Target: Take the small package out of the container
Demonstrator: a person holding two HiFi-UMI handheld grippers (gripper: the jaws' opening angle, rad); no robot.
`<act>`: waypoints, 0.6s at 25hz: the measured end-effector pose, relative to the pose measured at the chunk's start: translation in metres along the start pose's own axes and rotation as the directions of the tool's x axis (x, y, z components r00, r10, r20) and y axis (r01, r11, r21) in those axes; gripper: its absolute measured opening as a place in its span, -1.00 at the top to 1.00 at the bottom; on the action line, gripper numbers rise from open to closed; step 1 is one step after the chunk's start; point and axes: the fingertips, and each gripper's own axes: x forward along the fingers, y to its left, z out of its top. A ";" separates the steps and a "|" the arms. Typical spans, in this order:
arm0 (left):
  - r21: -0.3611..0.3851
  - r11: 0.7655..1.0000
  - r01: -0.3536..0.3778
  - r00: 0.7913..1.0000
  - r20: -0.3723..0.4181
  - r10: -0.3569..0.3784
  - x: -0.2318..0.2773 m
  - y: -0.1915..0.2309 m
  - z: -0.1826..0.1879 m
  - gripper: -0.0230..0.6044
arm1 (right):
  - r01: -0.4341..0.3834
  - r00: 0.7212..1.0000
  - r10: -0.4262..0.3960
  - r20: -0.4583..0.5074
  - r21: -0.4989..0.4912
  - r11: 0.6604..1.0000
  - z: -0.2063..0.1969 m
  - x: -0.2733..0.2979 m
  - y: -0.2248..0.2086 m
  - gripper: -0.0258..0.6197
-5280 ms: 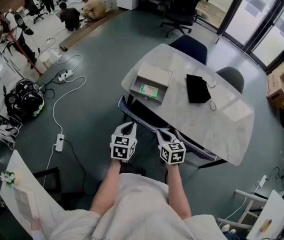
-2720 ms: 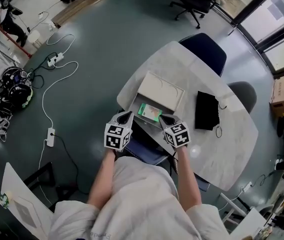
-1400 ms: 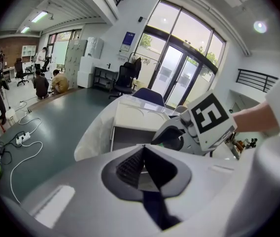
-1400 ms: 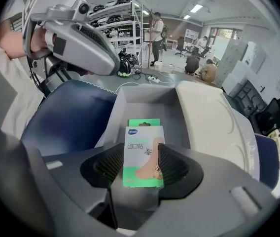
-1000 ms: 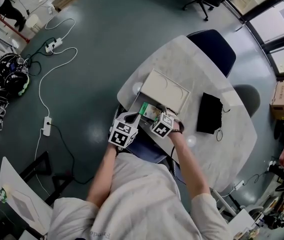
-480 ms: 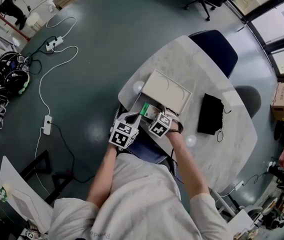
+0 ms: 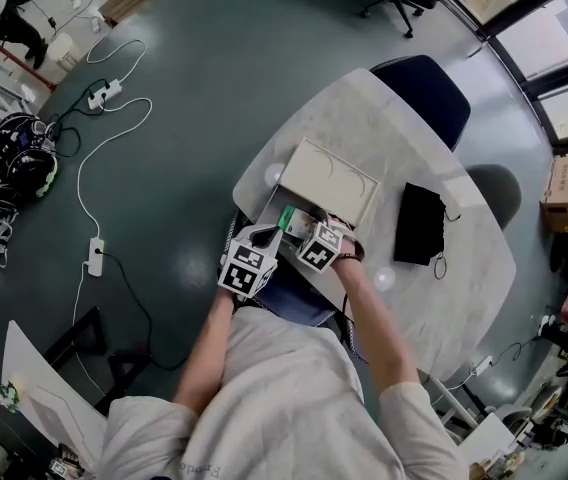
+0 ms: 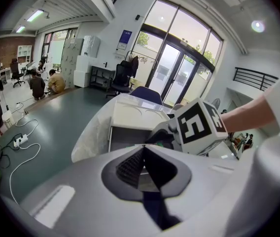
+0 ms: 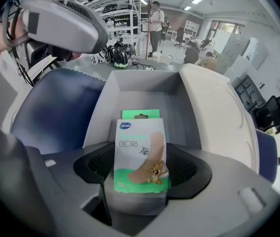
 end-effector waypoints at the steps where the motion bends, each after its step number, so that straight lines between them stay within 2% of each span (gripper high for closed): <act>1: 0.000 1.000 -0.002 1.000 0.003 0.002 0.000 0.000 0.000 0.76 | 0.000 1.000 0.000 0.001 0.003 1.000 0.000 0.000 0.000 -0.05; 9: -0.010 1.000 -0.016 1.000 0.001 0.016 -0.003 0.004 -0.005 0.76 | 0.016 0.999 -0.017 0.040 0.033 0.999 -0.001 -0.002 -0.003 -0.05; 15: -0.008 1.000 -0.021 1.000 -0.002 0.021 -0.004 0.005 -0.005 0.76 | 0.044 0.993 -0.050 0.106 0.058 0.997 0.006 -0.007 -0.008 -0.05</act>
